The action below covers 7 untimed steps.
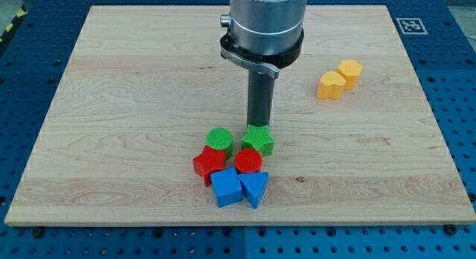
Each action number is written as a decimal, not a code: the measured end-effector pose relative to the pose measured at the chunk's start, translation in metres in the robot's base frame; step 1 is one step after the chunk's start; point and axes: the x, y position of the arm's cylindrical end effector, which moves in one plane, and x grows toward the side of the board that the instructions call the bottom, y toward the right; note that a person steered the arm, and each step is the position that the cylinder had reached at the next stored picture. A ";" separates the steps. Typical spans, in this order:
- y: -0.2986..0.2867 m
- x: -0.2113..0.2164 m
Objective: Move the yellow hexagon towards the top right side of the board
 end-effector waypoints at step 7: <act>0.150 -0.060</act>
